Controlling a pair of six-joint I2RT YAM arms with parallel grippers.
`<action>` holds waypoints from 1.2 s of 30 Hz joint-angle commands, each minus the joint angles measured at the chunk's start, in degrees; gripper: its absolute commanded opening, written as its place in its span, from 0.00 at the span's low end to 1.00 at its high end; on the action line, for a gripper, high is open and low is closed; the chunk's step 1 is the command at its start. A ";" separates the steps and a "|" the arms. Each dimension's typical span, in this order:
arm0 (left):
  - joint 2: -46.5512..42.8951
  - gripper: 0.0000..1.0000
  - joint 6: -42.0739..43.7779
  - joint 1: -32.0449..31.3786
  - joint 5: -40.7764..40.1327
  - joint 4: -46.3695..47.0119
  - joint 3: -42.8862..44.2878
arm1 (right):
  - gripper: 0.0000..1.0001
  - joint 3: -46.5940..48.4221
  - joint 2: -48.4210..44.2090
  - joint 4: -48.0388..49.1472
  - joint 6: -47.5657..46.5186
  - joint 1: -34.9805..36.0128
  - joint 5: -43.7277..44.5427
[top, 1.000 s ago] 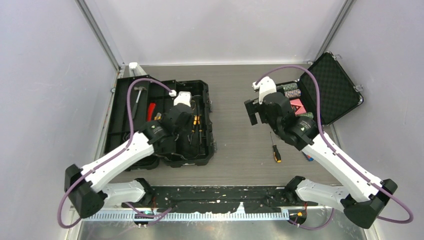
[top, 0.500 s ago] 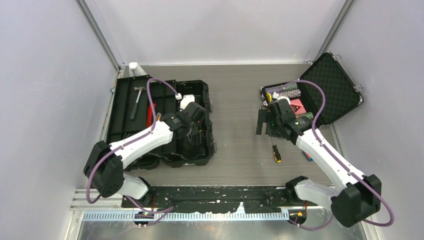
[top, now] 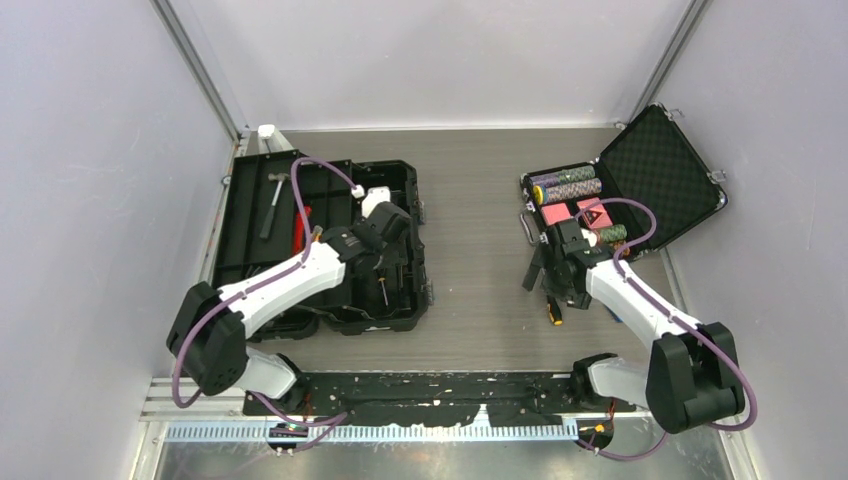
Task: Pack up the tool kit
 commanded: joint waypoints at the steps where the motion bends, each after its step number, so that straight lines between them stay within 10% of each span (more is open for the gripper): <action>1: -7.14 0.60 1.30 0.27 1.48 3.30 0.08 | 0.99 -2.96 1.66 3.87 3.13 -1.63 -1.11; 10: -19.58 0.80 8.60 0.27 5.75 7.42 -1.08 | 0.82 -5.20 5.62 7.07 2.23 -1.91 -5.01; 24: -30.82 0.88 15.89 1.20 6.16 11.06 -5.46 | 0.09 -7.00 7.85 10.62 -2.54 -1.14 -16.77; 36: -29.02 0.99 29.97 2.25 13.17 3.60 4.91 | 0.05 18.09 6.26 2.13 -25.88 12.96 -15.73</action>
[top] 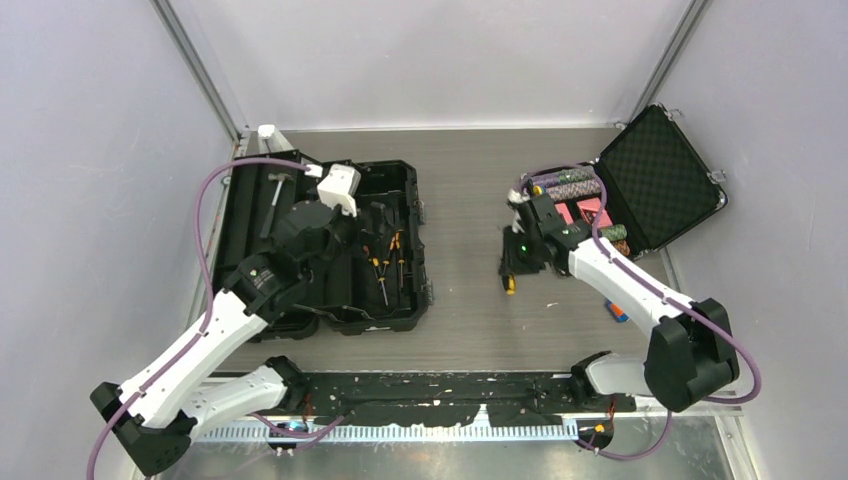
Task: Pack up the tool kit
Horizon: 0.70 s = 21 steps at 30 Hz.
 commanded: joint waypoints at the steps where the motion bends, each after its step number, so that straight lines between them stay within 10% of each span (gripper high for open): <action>1: 1.31 0.99 8.95 0.80 4.67 -3.80 7.78 | 0.05 13.89 -0.17 -4.41 -17.14 8.79 2.20; 10: 3.40 1.00 21.69 2.24 16.87 -12.78 16.35 | 0.05 23.32 -3.13 -10.55 -40.33 26.86 21.28; 21: 6.58 0.99 28.98 2.33 40.29 -15.79 18.88 | 0.05 9.89 -22.96 4.26 -73.27 39.89 18.96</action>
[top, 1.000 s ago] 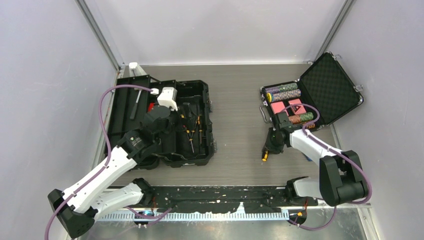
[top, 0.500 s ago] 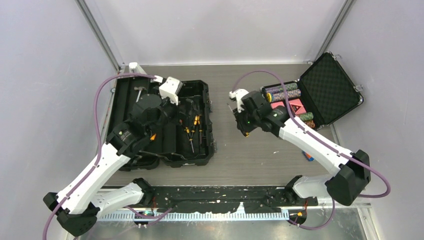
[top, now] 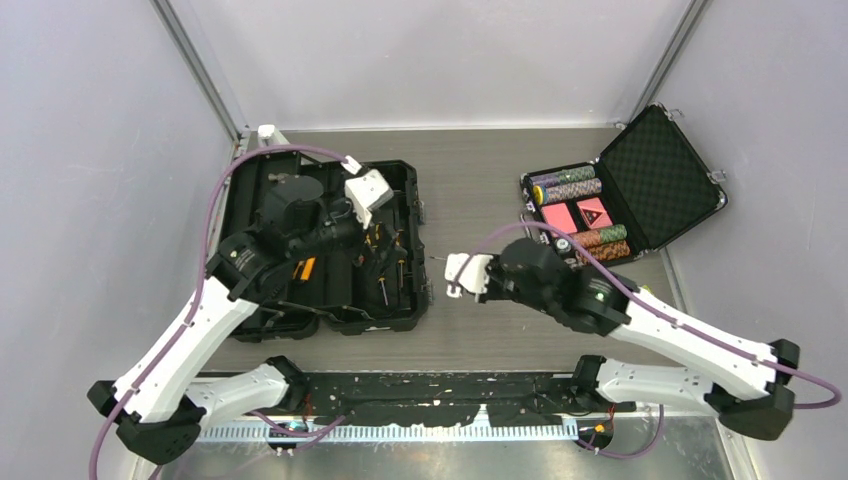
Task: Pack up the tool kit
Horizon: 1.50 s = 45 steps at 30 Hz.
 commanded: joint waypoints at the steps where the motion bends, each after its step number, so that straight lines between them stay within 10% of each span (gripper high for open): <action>1: 1.95 1.00 3.39 0.11 15.24 -0.51 1.82 | 0.05 -4.11 -6.11 8.93 -18.55 2.89 -0.33; 10: 7.37 0.99 2.76 -1.99 25.49 -2.99 4.95 | 0.05 -1.42 -1.63 9.23 -28.64 6.73 6.83; 26: 20.14 0.76 1.35 -6.86 18.84 -9.86 9.70 | 0.05 0.13 0.51 13.25 -34.41 9.22 7.65; 35: 22.62 0.00 -1.79 -7.55 15.55 -11.32 10.51 | 0.05 -1.28 0.96 15.08 -34.83 9.59 7.95; 41: 18.59 0.00 -4.72 -7.57 10.39 -7.09 5.33 | 0.29 -4.76 -0.53 21.55 -33.52 9.55 8.95; 45: 14.67 0.00 -8.59 -7.29 3.59 -2.67 0.98 | 0.62 -6.88 -1.29 25.67 -29.72 9.43 11.55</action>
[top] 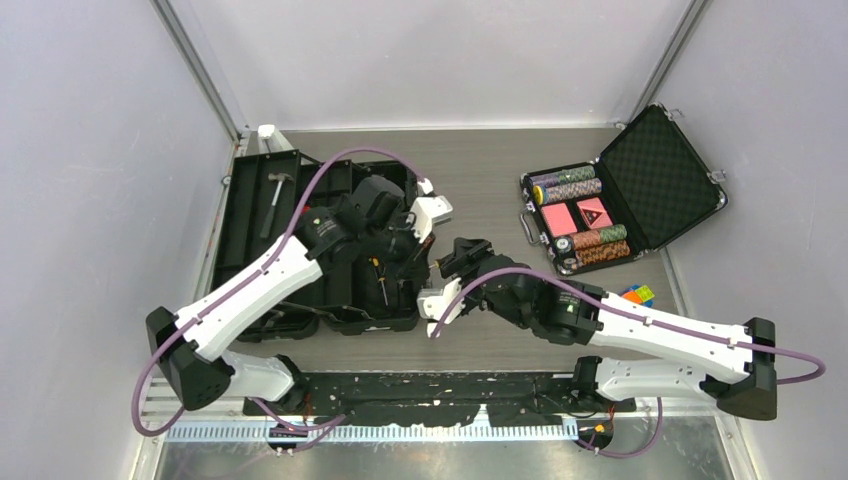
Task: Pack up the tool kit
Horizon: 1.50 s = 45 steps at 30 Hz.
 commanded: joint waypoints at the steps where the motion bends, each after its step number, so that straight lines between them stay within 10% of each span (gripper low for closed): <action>1: -5.61 0.00 -6.09 0.47 -10.09 6.36 -4.31 | 0.68 -1.74 -2.69 10.43 3.99 -0.04 4.39; 7: -11.78 0.00 -18.73 4.16 -30.05 14.26 -12.49 | 0.97 -2.92 -4.73 16.38 21.40 -5.55 4.00; 12: -12.79 0.00 -28.18 5.70 -44.36 16.80 -16.43 | 0.95 -2.61 -4.42 18.12 40.08 -12.98 5.44; 21: -1.76 0.00 -36.90 6.35 -48.30 19.13 -18.63 | 0.95 2.29 1.07 7.76 69.46 -24.54 1.52; 31: 8.73 0.02 -41.72 7.22 -44.05 24.36 -20.90 | 0.95 3.38 6.64 8.43 79.20 -27.78 -4.23; 45: -4.52 0.82 -39.59 7.44 -42.05 19.89 -22.24 | 0.88 15.99 28.19 8.18 91.47 -28.05 -17.41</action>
